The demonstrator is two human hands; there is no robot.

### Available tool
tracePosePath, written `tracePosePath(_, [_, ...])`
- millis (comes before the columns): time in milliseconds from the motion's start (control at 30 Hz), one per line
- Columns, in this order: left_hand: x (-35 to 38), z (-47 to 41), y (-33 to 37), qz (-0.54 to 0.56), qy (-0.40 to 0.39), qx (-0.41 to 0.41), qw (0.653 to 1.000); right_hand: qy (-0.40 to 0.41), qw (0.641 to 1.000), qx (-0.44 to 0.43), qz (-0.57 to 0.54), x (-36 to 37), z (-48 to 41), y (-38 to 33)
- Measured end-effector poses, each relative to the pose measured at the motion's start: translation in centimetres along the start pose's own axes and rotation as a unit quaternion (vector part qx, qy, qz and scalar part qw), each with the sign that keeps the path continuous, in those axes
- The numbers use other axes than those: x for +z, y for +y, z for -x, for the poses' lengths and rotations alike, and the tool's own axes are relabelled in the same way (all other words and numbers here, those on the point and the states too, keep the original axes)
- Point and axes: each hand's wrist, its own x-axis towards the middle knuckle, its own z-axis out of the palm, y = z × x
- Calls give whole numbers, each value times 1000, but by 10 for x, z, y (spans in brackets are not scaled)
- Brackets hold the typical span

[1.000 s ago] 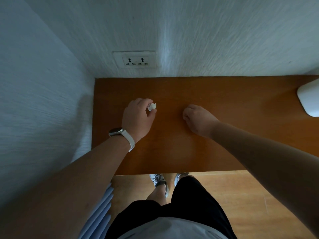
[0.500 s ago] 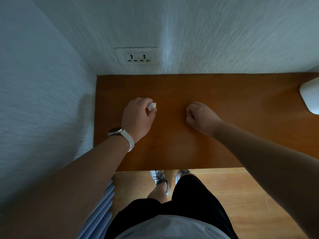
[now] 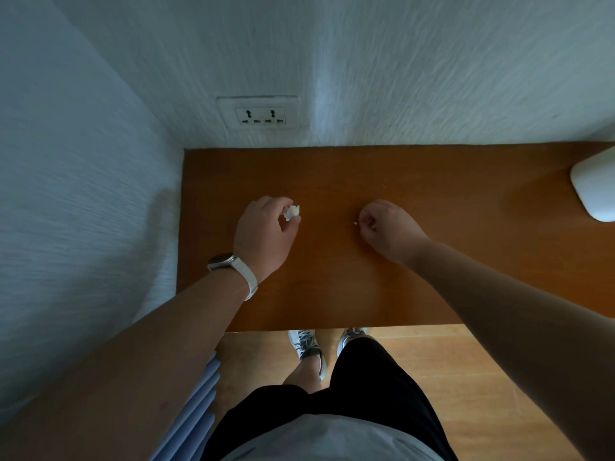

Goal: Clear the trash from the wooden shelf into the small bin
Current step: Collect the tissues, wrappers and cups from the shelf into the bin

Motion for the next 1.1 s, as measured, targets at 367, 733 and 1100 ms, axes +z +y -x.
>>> tracePosePath(367, [7, 1, 11, -2, -10, -10, 1000, -4, 999, -14, 34, 3, -4, 1])
tracePosePath(733, [16, 0, 19, 10, -14, -16, 1000, -48, 997, -37, 54, 0, -10, -1])
tracePosePath(1100, [13, 7, 27, 21, -31, -14, 999, -60, 997, -16, 38, -6, 5, 2])
